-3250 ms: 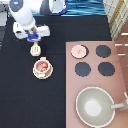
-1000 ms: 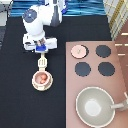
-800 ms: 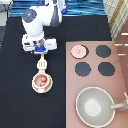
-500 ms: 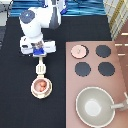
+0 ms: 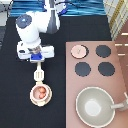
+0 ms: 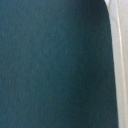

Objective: Take the lid off the pot, put the pot on the plate, and use the tool to push the pot to the front of the table.

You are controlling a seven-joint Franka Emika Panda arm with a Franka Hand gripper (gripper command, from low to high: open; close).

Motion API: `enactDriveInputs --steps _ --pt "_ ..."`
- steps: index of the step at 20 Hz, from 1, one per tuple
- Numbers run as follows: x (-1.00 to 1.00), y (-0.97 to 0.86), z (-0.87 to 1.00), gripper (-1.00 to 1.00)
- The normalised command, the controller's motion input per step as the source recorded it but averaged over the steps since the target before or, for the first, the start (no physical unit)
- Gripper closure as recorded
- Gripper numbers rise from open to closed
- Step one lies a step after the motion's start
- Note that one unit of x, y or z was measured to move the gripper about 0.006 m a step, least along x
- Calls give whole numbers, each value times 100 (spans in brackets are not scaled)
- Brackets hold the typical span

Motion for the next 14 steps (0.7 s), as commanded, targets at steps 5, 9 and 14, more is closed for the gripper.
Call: enactDriveInputs --steps 5,9,14 --pt "97 44 13 100" --pt "92 51 10 100" --pt "99 32 14 100"
